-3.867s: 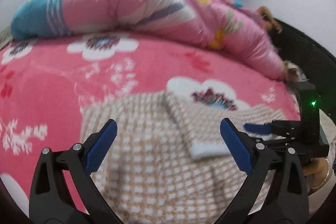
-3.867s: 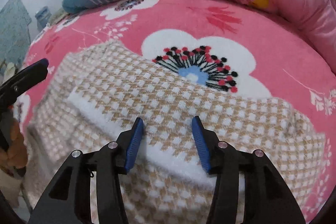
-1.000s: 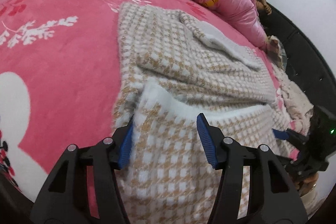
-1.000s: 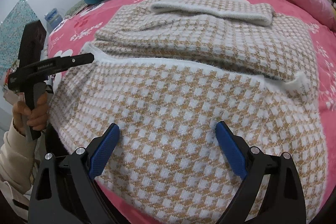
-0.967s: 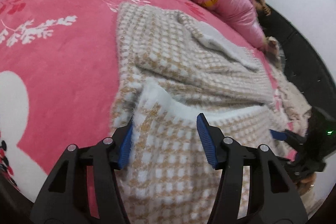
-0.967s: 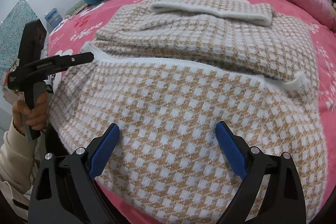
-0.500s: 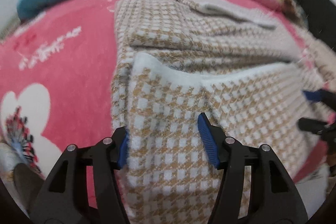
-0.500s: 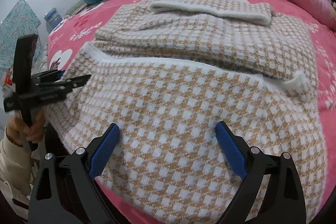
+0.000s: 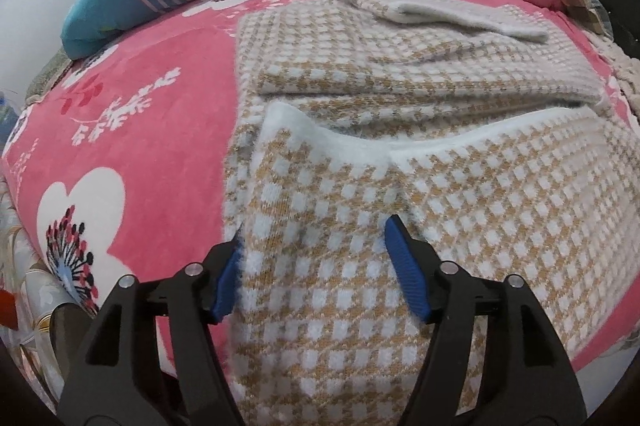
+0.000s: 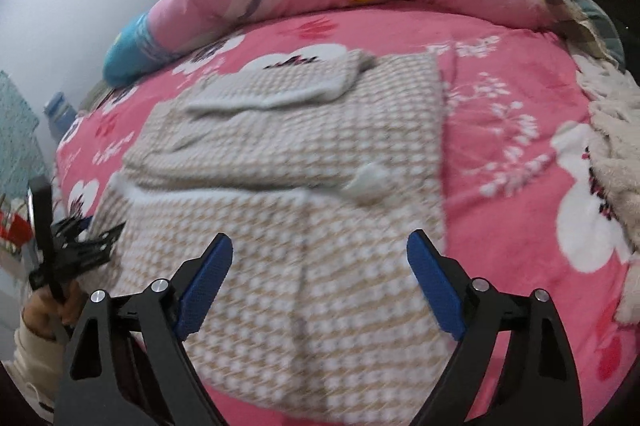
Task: Fold large clothes
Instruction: 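Move both open tools down to the white-trimmed side edge of the coat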
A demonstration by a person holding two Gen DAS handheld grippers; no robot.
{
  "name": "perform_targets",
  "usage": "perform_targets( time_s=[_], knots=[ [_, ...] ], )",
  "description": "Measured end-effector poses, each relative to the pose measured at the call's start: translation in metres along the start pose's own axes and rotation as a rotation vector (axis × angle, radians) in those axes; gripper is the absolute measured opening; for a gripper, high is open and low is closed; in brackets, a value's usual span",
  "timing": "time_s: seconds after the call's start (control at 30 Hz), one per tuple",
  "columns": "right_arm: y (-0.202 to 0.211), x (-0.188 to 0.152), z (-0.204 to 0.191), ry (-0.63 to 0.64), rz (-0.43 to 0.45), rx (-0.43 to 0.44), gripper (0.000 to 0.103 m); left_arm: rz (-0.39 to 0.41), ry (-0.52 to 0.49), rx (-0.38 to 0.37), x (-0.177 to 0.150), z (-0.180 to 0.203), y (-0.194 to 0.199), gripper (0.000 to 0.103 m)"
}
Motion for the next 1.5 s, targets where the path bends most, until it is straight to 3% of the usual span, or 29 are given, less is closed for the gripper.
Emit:
perform_targets(
  time_s=[0.3, 0.4, 0.6, 0.8, 0.87, 1.2, 1.5],
  knots=[
    [-0.042, 0.031, 0.035, -0.085, -0.08, 0.055, 0.071, -0.006, 0.009, -0.003, 0.001, 0.0, 0.0, 0.065],
    [-0.054, 0.024, 0.045, -0.148, -0.147, 0.111, 0.067, -0.007, 0.01, -0.004, 0.0, 0.0, 0.0, 0.065],
    [-0.04, -0.003, 0.045, -0.176, -0.198, 0.18, 0.067, -0.008, 0.011, -0.004, 0.0, -0.001, -0.001, 0.065],
    [-0.023, -0.024, 0.045, -0.19, -0.24, 0.256, 0.054, -0.005, 0.015, 0.0, 0.0, 0.0, 0.0, 0.065],
    [-0.025, -0.023, 0.045, -0.185, -0.246, 0.251, 0.049, -0.007, 0.015, -0.001, 0.0, 0.0, 0.0, 0.065],
    [-0.054, 0.0, 0.054, -0.199, -0.253, 0.25, 0.045, -0.006, 0.012, -0.003, 0.0, 0.0, 0.0, 0.065],
    [-0.044, -0.009, 0.042, -0.14, -0.28, 0.217, 0.04, -0.005, 0.01, -0.003, 0.0, 0.0, -0.001, 0.065]
  ],
)
Point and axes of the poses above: each gripper's, at about its wrist camera, not at the fingertips, and y roughly against the way its jaws point, z to its right, x to its top, the point moved 7 cm from there along -y, roughly the way its jaws point, and after that the axes turned 8 degrees about -z, right-handed, at the moved point
